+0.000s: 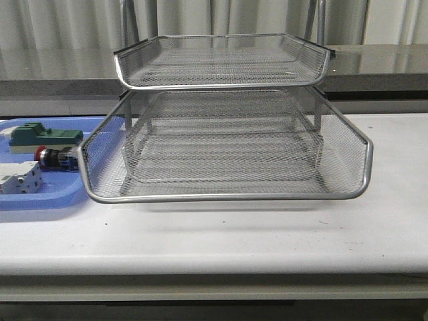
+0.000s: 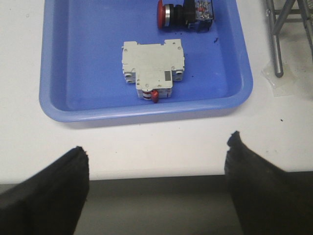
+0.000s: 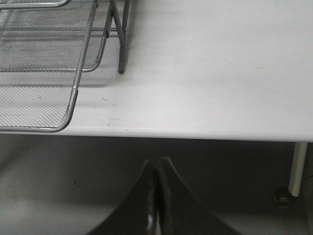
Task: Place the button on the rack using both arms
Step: 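Lower the left gripper over the red push button in the blue tray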
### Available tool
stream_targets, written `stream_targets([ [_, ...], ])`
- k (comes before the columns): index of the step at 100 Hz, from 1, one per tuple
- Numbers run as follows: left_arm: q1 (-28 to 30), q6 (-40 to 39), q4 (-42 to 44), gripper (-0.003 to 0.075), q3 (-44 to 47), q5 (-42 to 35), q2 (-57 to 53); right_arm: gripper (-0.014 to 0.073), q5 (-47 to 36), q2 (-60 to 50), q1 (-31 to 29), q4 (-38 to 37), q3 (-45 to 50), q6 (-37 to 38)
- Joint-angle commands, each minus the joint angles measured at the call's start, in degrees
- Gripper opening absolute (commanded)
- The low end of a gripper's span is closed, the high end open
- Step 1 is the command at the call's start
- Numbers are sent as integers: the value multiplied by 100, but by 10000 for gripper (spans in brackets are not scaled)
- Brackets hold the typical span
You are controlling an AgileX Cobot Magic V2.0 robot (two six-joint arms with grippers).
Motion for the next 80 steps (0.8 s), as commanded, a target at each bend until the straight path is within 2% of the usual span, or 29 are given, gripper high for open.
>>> stream_targets([
  [1,11,21,-115,531,-193,-378,-60,-71,-319,21,9,-26,-188,-12],
  [20,11,36,-115,512,-236,-816,27,-71,-319,21,9,-26,-188,-12],
  [30,11,318,-103,512,-552,-622,318,-71,-319,21,9,-26,-188,-12],
  [58,-2,1311,-150,512,-2398,266,1998,-71,-319,21,9,-26,-188,-12],
  [80,-142,2727,-319,512,-3938,613,3280,-71,-319,21,9,-26,-188,-12],
])
